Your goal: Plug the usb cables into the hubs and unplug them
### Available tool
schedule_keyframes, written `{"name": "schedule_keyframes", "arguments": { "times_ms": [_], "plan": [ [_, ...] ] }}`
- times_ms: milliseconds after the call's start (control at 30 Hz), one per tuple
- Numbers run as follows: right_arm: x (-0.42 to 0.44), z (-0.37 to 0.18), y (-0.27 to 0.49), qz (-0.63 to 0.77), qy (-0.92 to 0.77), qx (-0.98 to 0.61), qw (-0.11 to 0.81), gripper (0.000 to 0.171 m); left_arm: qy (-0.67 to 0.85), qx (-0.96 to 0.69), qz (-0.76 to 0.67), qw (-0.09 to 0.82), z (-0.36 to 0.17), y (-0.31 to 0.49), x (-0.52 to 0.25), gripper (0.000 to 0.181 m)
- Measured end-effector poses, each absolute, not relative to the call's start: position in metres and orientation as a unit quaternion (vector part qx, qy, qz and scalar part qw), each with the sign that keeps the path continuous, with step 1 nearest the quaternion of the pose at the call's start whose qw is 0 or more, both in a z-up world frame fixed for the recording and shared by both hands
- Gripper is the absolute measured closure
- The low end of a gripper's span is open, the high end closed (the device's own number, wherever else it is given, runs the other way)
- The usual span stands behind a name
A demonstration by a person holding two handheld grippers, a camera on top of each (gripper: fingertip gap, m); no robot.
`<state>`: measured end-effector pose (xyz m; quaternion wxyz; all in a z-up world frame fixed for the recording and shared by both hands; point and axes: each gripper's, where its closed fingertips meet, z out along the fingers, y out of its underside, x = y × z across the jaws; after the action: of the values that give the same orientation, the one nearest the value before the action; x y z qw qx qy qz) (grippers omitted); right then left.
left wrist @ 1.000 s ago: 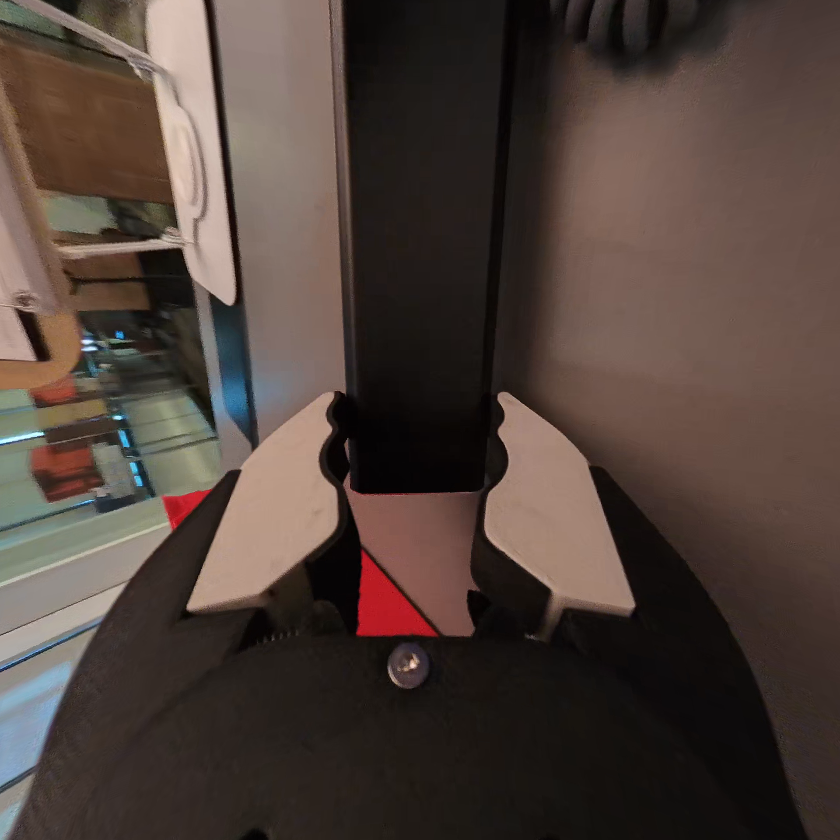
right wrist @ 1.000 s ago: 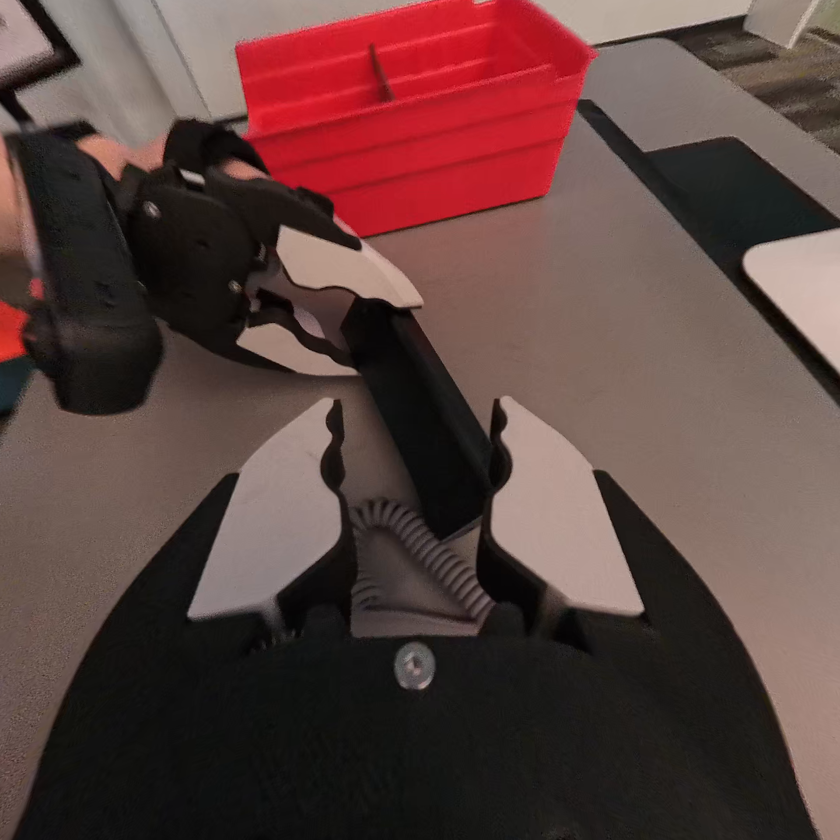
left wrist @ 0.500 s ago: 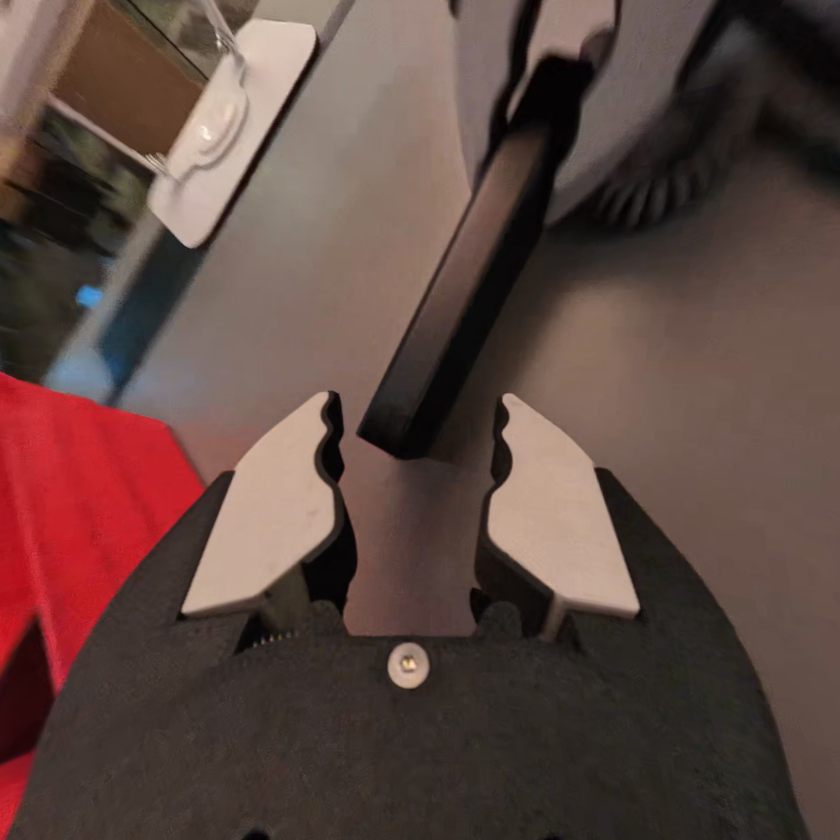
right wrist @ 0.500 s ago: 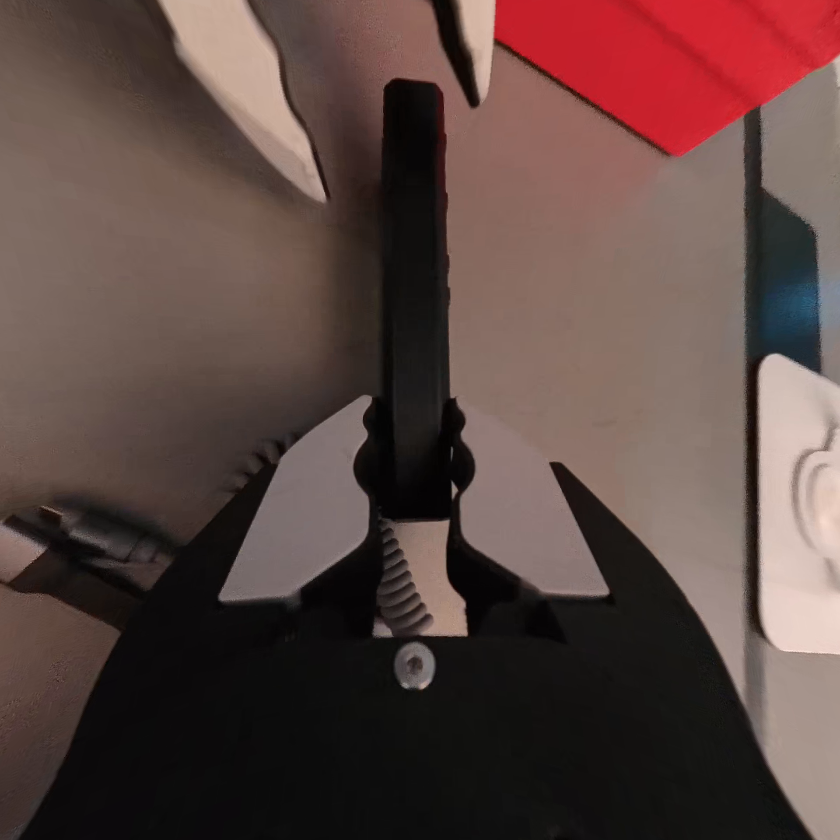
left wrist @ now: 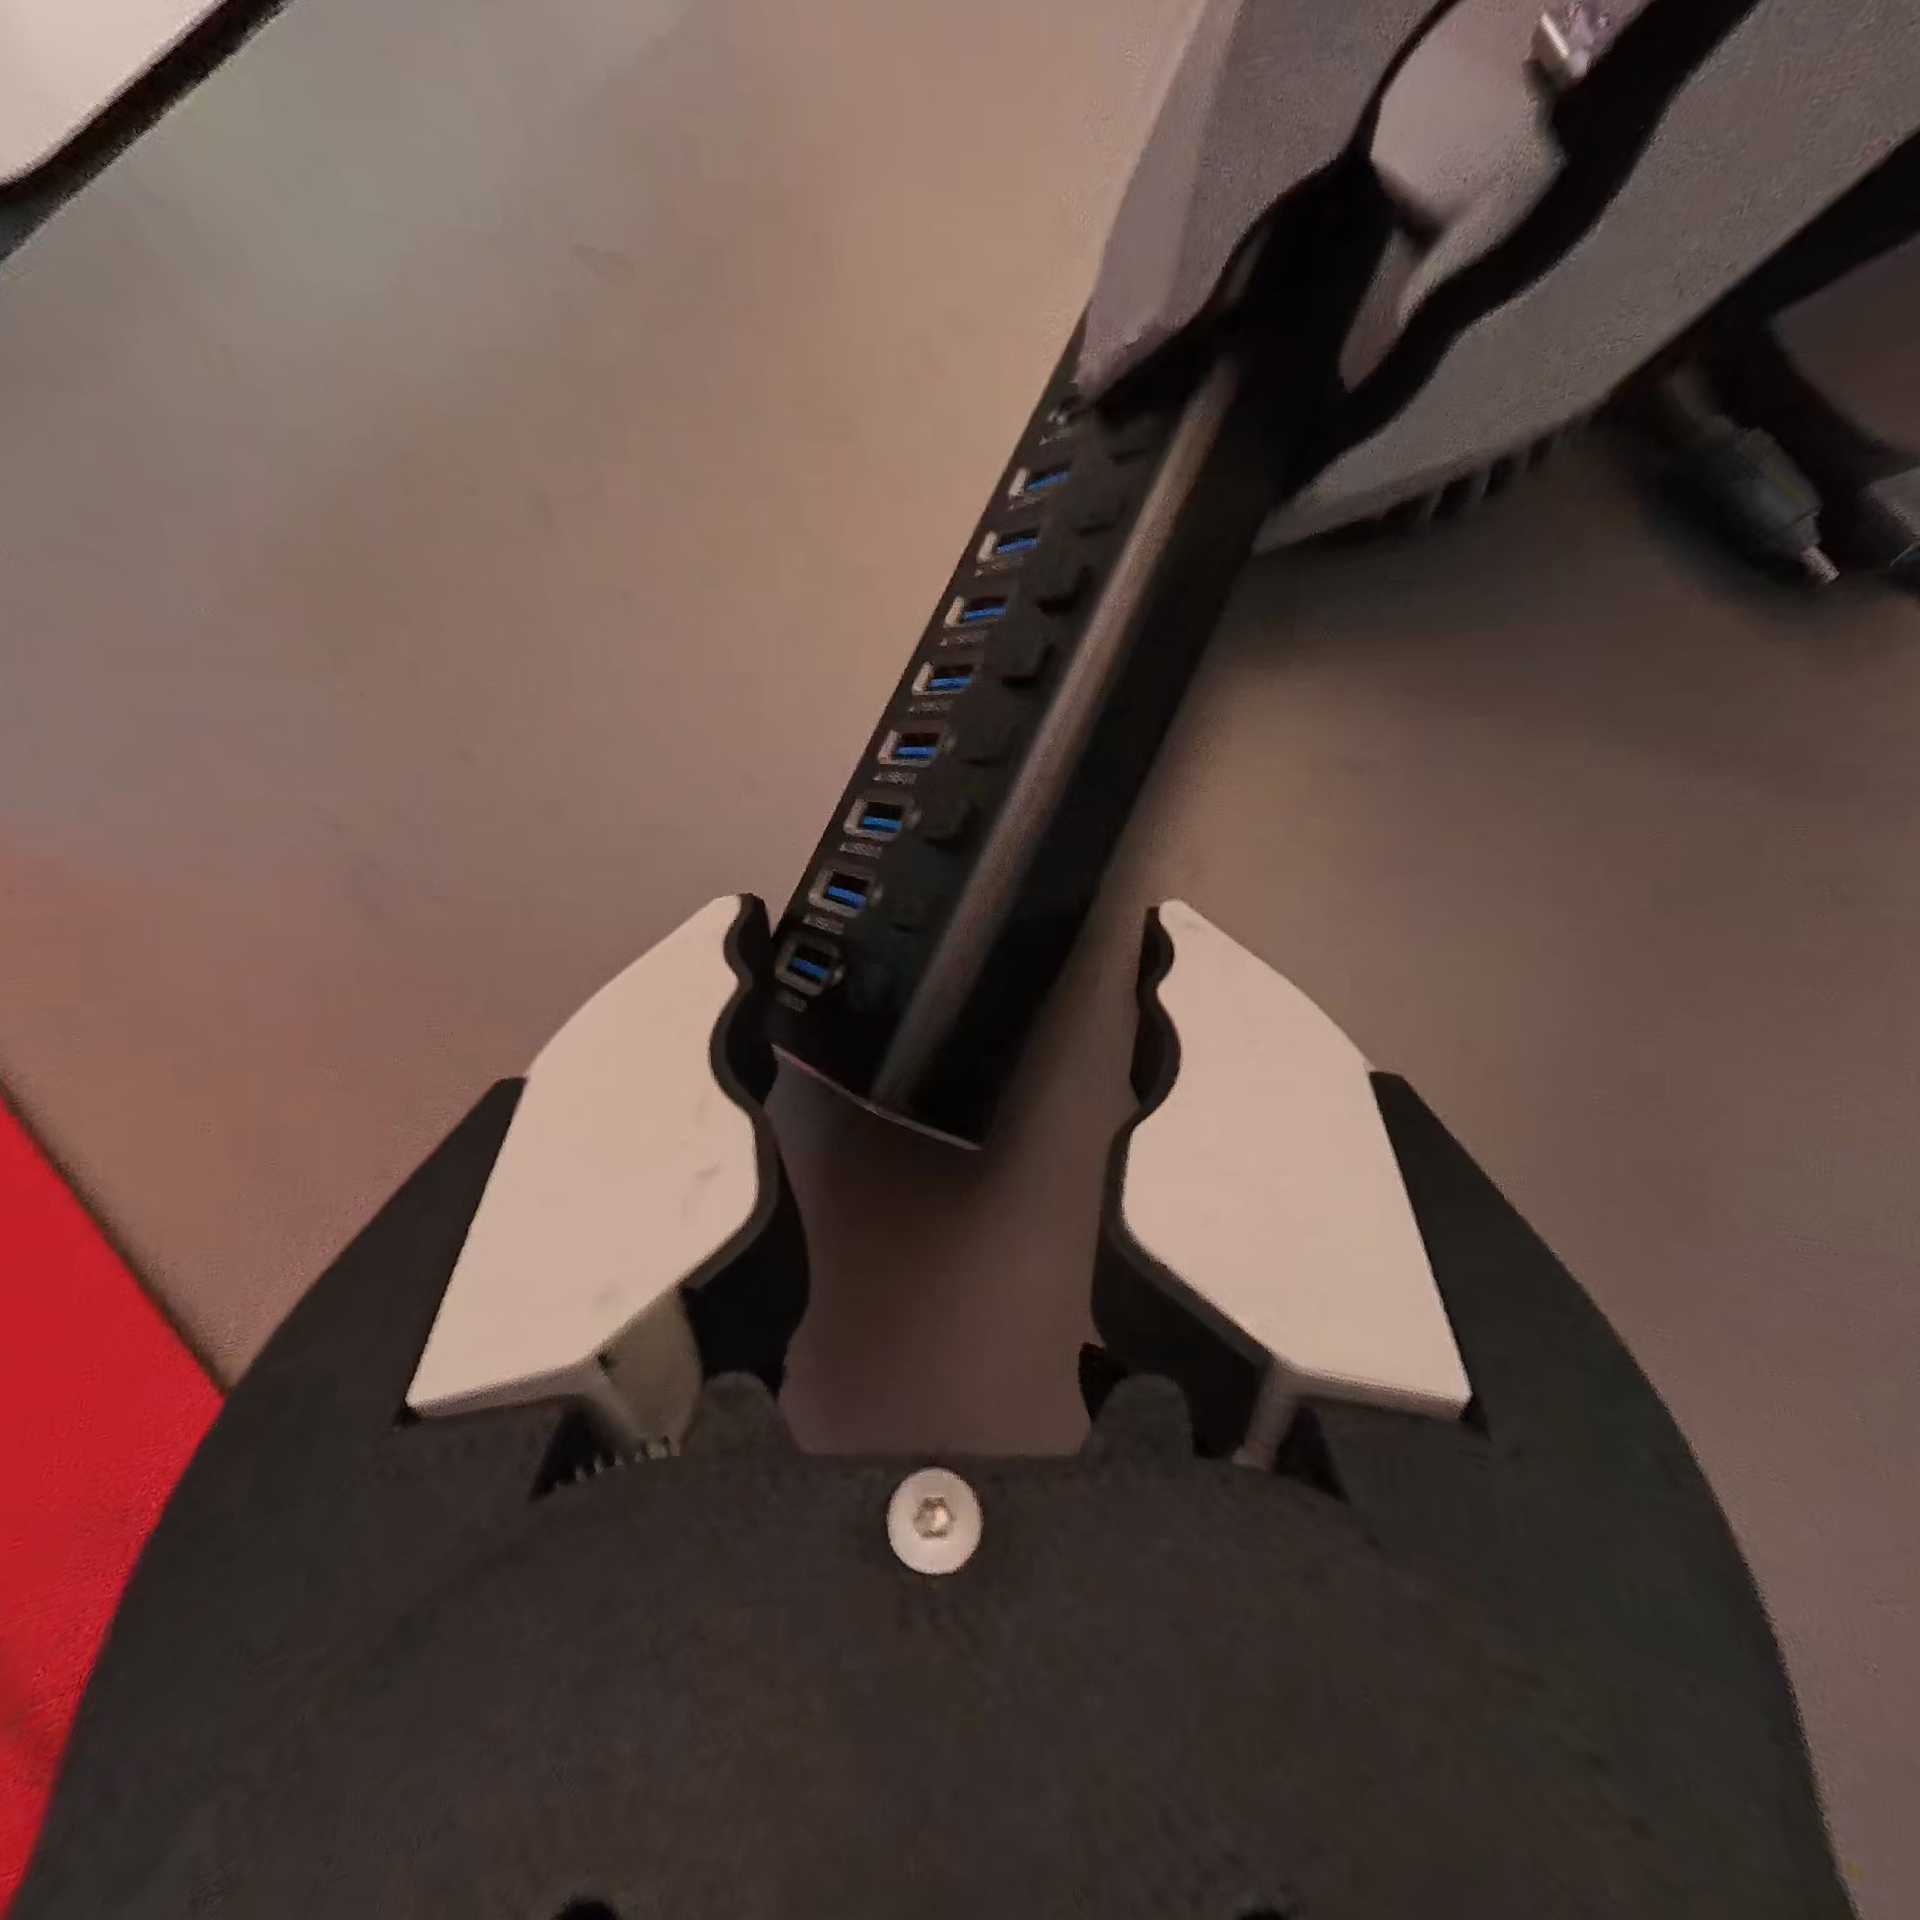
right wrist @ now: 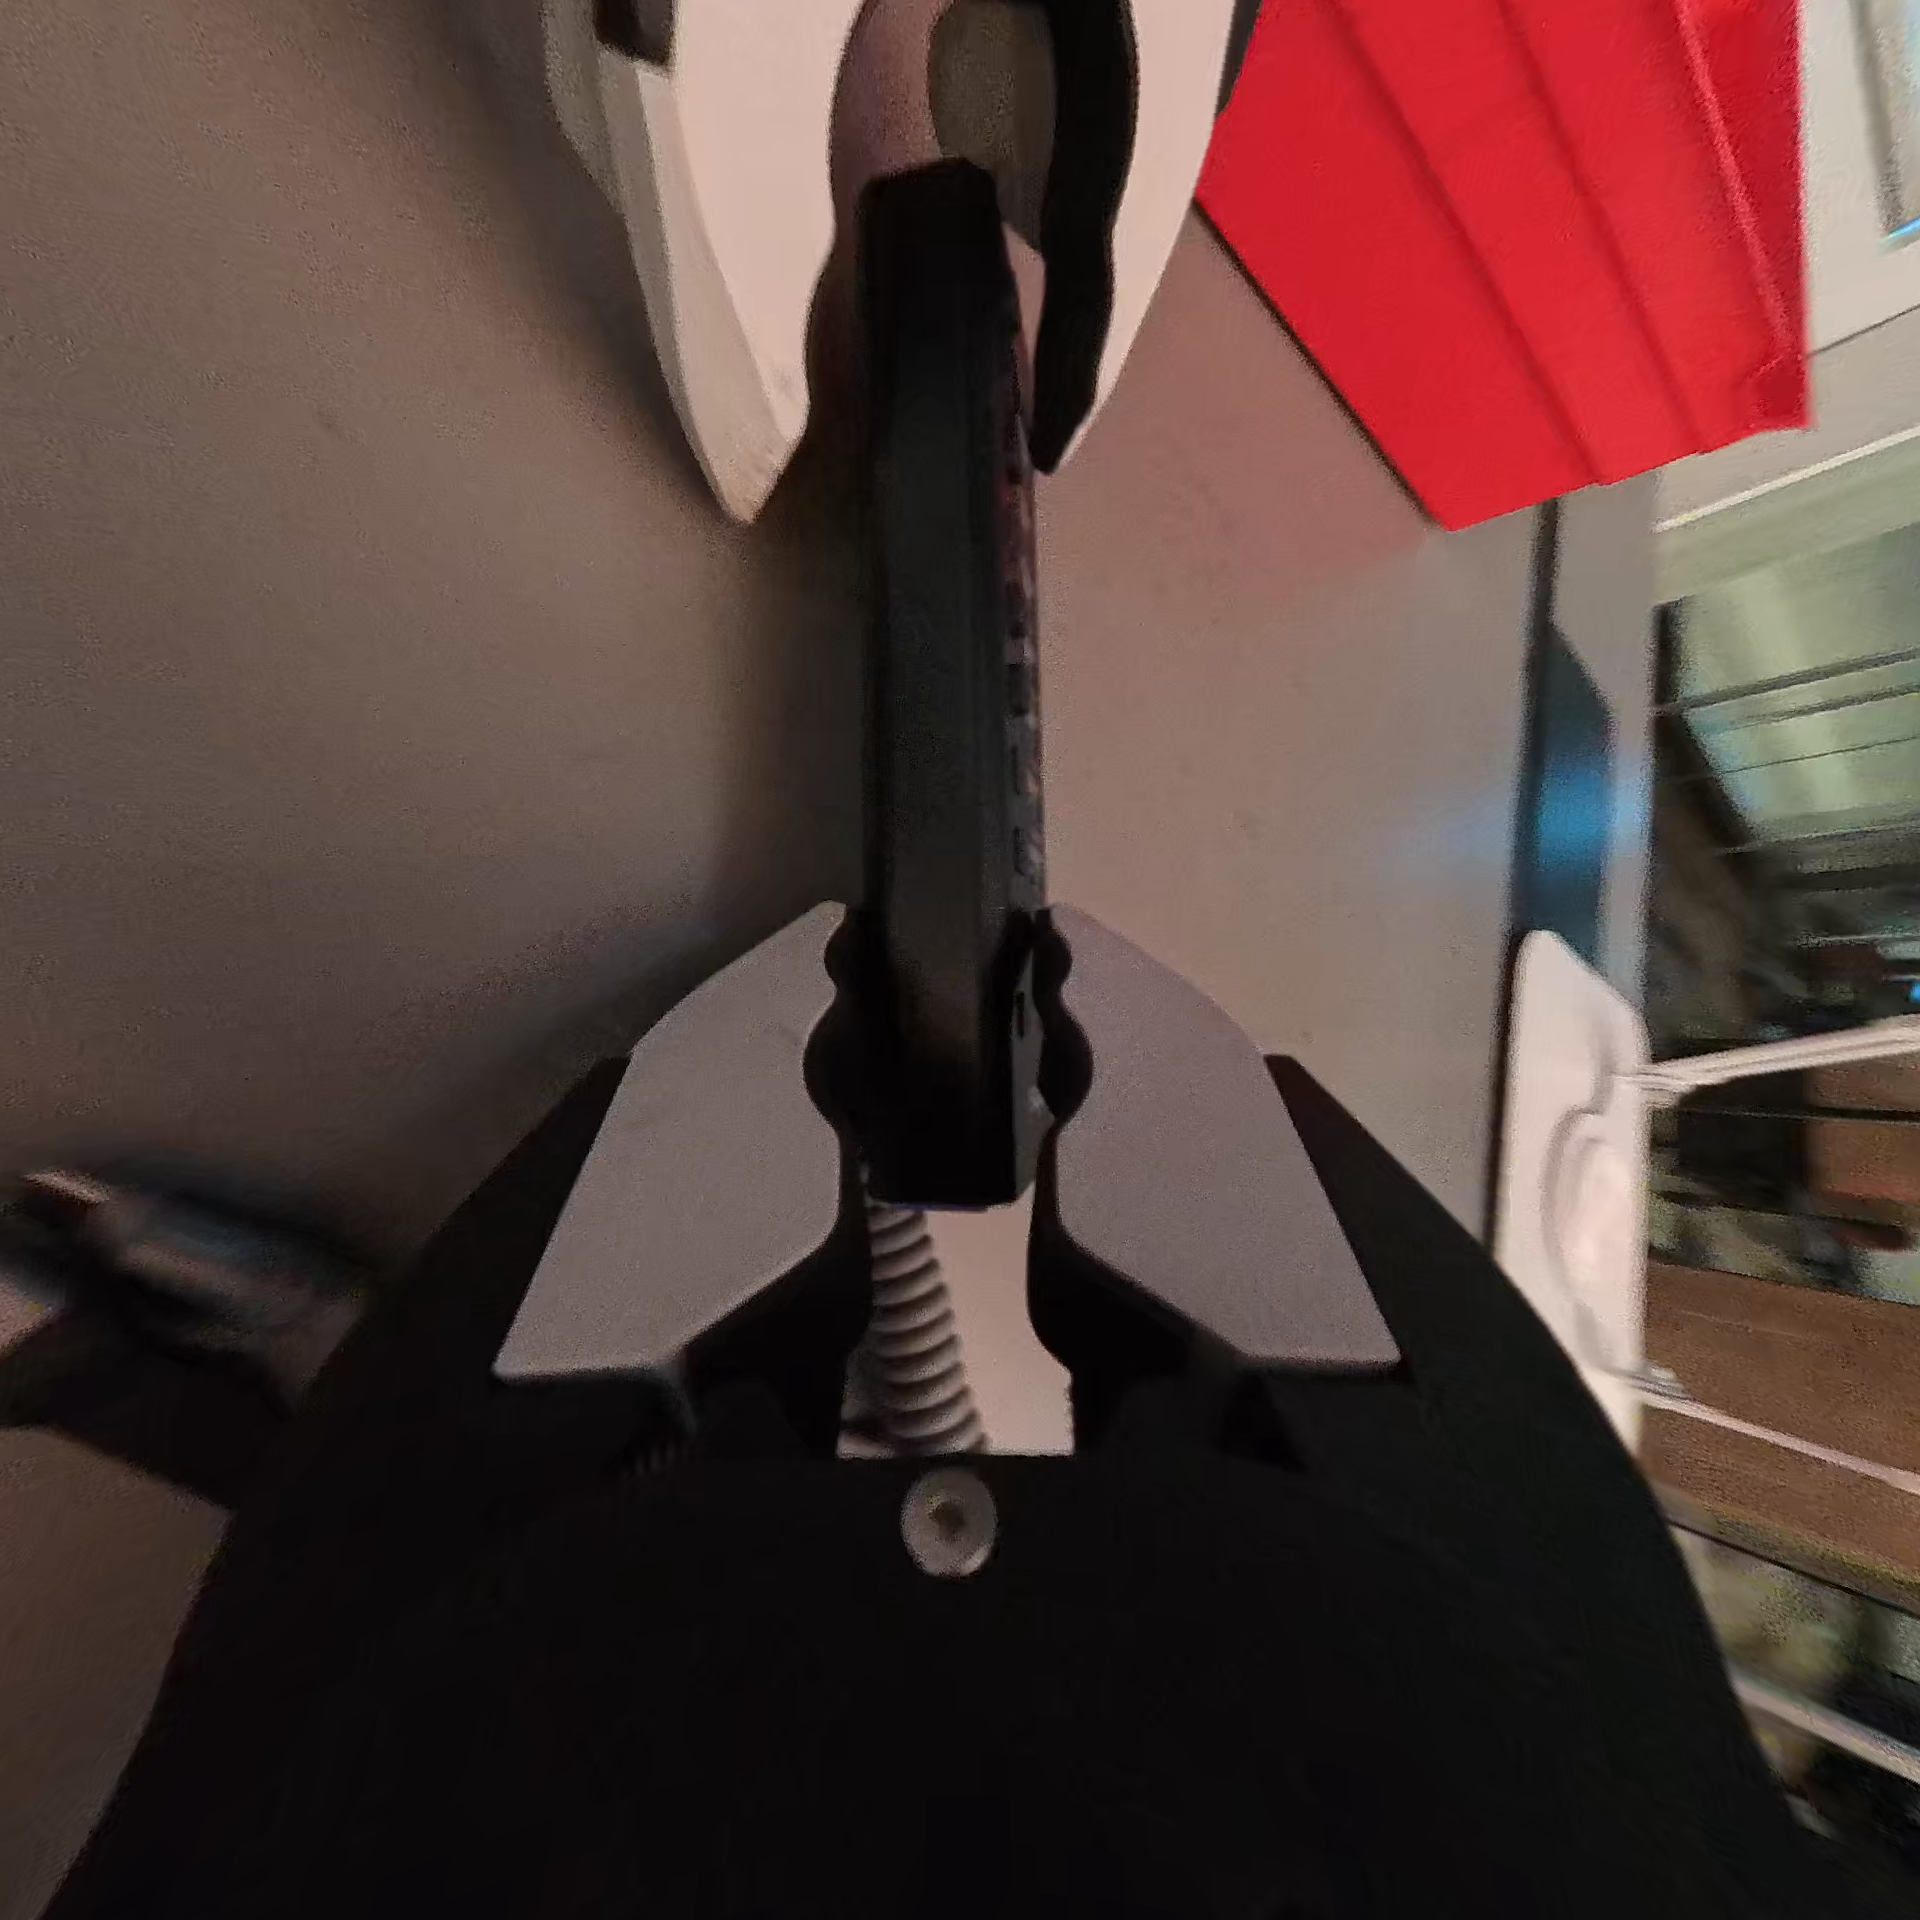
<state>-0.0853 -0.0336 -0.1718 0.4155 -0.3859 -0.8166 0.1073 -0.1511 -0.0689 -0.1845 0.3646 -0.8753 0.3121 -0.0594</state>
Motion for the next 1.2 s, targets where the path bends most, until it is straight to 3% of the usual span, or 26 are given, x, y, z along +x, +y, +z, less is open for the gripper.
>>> {"name": "schedule_keyframes", "arguments": {
  "times_ms": [167,300,400,567,700,967,1067,1200],
  "plan": [
    [-0.085,-0.170,-0.040,0.158,-0.806,-0.408,0.400,0.136,0.318,-0.871,-0.093,0.362,-0.179,-0.069,-0.143,0.111],
    [-0.094,-0.173,-0.027,0.106,-0.814,-0.382,0.426,0.134,0.357,-0.884,-0.066,0.295,-0.192,-0.051,-0.145,0.105],
    [-0.094,-0.163,-0.011,0.088,-0.785,-0.400,0.464,0.131,0.318,-0.905,-0.121,0.255,-0.194,-0.045,-0.137,0.120],
    [-0.075,-0.114,0.030,0.054,-0.676,-0.524,0.515,0.127,0.157,-0.946,-0.040,0.282,-0.195,-0.025,-0.178,0.120],
    [-0.063,-0.075,0.034,0.117,-0.605,-0.601,0.508,0.124,0.051,-0.946,-0.010,0.319,-0.194,-0.022,-0.198,0.120],
    [-0.021,-0.012,0.032,0.098,-0.553,-0.630,0.536,0.122,0.019,-0.939,-0.076,0.335,-0.191,-0.042,-0.186,0.108],
    [-0.013,0.003,0.028,0.112,-0.543,-0.631,0.542,0.123,0.023,-0.937,-0.057,0.344,-0.192,-0.044,-0.190,0.122],
    [-0.012,0.007,0.026,0.121,-0.543,-0.626,0.547,0.123,0.032,-0.945,-0.043,0.322,-0.193,-0.038,-0.191,0.120]
  ]
}}
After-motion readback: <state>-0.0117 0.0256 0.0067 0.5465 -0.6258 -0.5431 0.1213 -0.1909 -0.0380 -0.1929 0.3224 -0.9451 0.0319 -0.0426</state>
